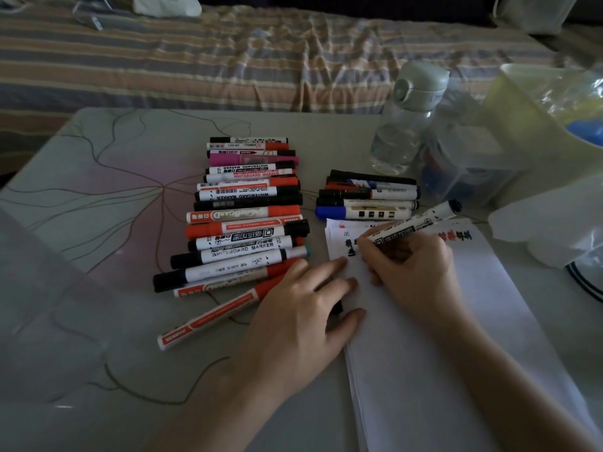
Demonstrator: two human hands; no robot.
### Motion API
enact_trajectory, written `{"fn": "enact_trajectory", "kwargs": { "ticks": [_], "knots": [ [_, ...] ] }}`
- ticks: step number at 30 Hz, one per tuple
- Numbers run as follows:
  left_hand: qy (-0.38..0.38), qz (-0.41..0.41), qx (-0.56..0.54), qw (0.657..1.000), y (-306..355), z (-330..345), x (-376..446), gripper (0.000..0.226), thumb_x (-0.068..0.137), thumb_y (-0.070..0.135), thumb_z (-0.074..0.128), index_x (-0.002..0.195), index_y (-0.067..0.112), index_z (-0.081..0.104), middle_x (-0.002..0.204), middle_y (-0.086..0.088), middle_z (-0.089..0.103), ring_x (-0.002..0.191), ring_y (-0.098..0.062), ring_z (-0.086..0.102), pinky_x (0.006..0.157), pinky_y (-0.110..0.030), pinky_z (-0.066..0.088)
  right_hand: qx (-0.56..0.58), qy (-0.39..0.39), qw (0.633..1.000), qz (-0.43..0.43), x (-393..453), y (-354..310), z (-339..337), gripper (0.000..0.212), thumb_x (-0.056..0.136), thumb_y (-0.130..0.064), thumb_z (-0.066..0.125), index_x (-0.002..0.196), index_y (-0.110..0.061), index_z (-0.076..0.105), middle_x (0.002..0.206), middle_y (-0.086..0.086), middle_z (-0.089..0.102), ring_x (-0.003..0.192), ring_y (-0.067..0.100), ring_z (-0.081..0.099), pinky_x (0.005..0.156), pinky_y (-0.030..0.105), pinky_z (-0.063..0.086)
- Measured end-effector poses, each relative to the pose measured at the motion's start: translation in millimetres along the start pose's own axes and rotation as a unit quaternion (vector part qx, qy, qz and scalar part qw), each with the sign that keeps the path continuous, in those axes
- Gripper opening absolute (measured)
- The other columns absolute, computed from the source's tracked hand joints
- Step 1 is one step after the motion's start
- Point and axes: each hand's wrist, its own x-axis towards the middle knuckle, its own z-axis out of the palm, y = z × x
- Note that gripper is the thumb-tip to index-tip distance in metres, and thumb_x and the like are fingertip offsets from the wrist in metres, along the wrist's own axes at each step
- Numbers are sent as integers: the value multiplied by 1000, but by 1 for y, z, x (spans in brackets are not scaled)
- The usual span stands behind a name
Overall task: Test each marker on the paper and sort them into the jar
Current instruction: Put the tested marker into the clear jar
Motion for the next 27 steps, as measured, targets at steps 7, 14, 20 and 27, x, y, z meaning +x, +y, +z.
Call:
{"fn": "enact_trajectory", "kwargs": {
  "ticks": [7,14,20,27],
  "knots": [
    [4,-1,-2,1000,0,0,0,43,89,48,51,119,23,68,134,9,57,112,-14,51,89,-23,49,-8,-3,1000,2,0,0,-1,23,81,-29,74,61,-21,66,52,-12,66,46,-1,61,50,9,45],
    [3,3,-6,1000,0,0,0,41,89,48,53,119,23,67,134,10,57,113,-12,49,90,-21,47,-5,7,1000,5,2,2,-1,29,85,-32,71,60,-16,67,50,-6,66,45,-1,60,53,7,45],
    [13,9,-11,1000,-1,0,-1,40,89,46,54,117,22,68,134,8,57,112,-13,51,90,-22,47,-17,21,1000,-5,2,5,0,19,79,-29,74,65,-18,67,55,-8,67,48,3,61,53,19,51],
    [9,9,-29,999,-2,-1,-1,42,88,43,55,124,23,64,137,9,53,121,-12,47,100,-24,43,15,22,1000,-12,3,6,-3,27,84,-29,71,60,-18,66,52,-6,66,45,2,58,50,16,46]
  ]
}}
